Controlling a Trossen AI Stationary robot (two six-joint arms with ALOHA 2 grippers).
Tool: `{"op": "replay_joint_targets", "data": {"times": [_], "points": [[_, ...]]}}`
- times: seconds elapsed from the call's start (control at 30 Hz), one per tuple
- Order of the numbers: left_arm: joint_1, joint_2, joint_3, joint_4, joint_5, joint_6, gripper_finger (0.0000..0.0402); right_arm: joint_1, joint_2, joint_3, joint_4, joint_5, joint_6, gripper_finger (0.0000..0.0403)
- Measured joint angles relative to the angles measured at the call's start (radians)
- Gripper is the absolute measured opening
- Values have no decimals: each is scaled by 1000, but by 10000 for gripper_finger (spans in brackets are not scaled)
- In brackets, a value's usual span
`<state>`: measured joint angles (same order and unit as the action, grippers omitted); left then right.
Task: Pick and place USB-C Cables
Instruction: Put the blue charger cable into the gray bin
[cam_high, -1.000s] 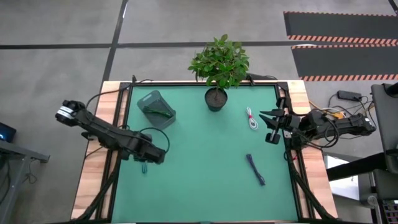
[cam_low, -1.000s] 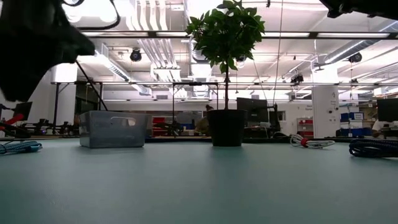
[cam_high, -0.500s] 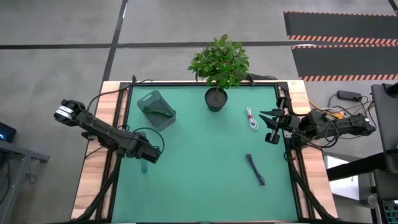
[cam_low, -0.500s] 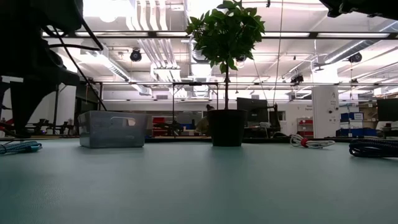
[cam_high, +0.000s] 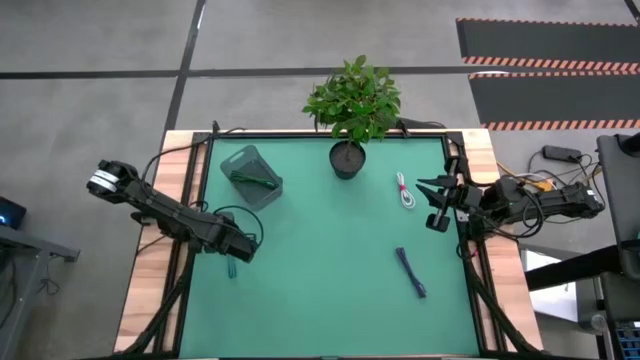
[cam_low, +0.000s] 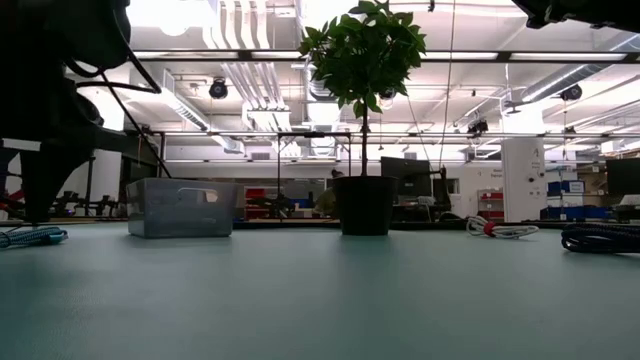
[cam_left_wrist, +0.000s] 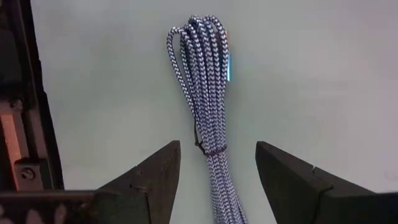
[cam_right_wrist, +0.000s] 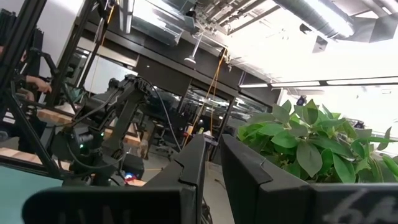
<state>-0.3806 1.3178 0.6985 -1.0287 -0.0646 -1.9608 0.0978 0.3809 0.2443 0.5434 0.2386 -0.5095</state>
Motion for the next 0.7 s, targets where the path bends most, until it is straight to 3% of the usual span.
{"op": "replay_joint_targets", "data": {"times": [0.7], "points": [[0, 0, -71, 78, -48, -50, 193, 0, 0, 0, -7, 0, -7, 43]]}}
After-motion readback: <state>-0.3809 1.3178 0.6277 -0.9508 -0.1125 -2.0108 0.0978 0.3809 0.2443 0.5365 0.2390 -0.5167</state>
